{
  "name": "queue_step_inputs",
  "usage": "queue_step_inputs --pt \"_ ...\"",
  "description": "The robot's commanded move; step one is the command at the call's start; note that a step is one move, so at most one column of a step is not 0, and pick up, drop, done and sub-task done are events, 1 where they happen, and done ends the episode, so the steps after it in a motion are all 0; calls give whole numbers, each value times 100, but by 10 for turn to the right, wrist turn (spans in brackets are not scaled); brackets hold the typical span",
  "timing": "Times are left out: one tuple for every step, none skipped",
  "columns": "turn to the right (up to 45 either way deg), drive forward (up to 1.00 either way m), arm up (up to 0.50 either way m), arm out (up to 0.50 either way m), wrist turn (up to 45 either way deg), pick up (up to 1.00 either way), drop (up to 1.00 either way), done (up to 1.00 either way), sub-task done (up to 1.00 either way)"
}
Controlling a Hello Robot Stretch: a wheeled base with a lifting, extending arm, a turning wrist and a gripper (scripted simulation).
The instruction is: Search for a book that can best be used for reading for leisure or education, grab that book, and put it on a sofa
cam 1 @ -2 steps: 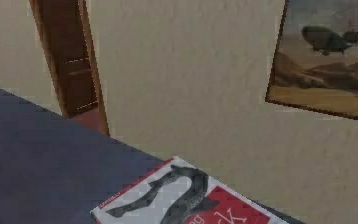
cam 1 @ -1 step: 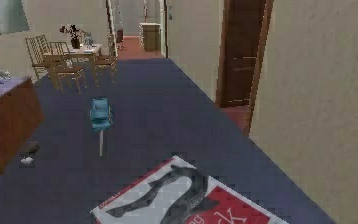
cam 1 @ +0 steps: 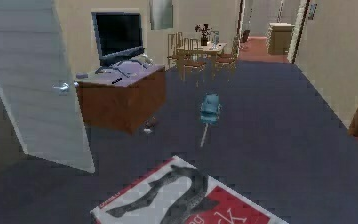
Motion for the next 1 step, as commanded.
queue_step_inputs --pt "-30 0 0 0 0 0 0 0 0"
